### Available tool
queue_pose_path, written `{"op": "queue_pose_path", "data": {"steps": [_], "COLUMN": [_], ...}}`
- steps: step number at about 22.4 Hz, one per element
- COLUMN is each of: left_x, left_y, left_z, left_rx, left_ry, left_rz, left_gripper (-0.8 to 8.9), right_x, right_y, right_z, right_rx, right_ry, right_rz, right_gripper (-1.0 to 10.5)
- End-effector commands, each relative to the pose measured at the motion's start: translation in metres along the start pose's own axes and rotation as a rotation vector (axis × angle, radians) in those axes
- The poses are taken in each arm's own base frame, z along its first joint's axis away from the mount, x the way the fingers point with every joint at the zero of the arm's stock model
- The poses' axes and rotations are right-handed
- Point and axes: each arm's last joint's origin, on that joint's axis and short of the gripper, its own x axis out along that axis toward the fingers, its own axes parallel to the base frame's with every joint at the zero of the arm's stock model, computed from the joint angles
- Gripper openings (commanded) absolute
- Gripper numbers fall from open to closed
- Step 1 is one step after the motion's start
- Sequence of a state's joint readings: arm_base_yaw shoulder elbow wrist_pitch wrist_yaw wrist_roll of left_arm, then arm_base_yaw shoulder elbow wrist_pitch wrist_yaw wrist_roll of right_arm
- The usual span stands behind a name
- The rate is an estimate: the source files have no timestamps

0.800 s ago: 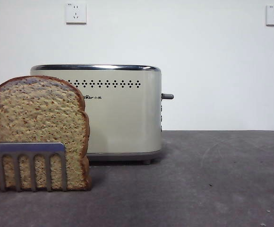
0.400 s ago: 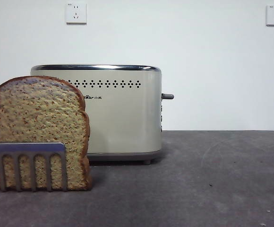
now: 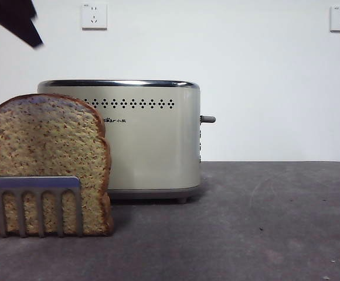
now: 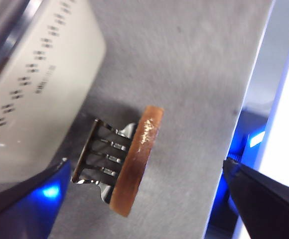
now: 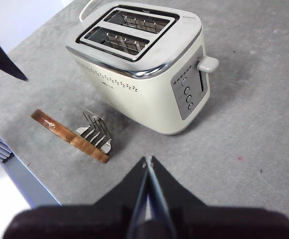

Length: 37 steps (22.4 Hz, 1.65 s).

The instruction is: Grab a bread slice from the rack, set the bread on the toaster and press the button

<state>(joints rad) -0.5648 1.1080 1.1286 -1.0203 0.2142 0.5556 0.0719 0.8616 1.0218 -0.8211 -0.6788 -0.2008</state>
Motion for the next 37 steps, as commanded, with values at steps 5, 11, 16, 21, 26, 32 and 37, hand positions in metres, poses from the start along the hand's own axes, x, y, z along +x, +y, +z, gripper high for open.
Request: {"op": "queue_pose_path", "data": {"steps": [5, 11, 16, 21, 26, 32, 37], "left_x": [0.045, 0.078, 0.080, 0.079, 0.060, 0.004, -0.052], "left_y": [0.007, 0.016, 0.015, 0.016, 0.018, 0.026, 0.033], "left_z": [0.010, 0.014, 0.012, 0.013, 0.024, 0.060, 0.089], "left_rx": [0.119, 0.137, 0.133, 0.133, 0.139, 0.160, 0.190], "left_ry": [0.156, 0.216, 0.237, 0.237, 0.210, 0.112, -0.015], "left_rz": [-0.031, -0.050, -0.068, -0.066, -0.046, 0.024, 0.216], "left_gripper": [5.93, 3.67, 0.19, -0.08, -0.08, -0.08, -0.09], "right_x": [0.005, 0.006, 0.006, 0.006, 0.006, 0.006, 0.007], "right_y": [-0.004, -0.005, -0.005, -0.005, -0.005, -0.005, -0.005], "right_z": [0.000, 0.000, 0.000, 0.000, 0.000, 0.000, 0.000], "right_rx": [-0.003, -0.004, -0.011, -0.011, -0.011, -0.011, -0.011], "right_ry": [0.015, 0.018, 0.019, 0.019, 0.019, 0.019, 0.019], "right_rz": [0.008, 0.009, 0.008, 0.008, 0.008, 0.008, 0.008], "right_gripper": [-0.1, -0.1, -0.1, -0.1, -0.1, -0.1, -0.1]}}
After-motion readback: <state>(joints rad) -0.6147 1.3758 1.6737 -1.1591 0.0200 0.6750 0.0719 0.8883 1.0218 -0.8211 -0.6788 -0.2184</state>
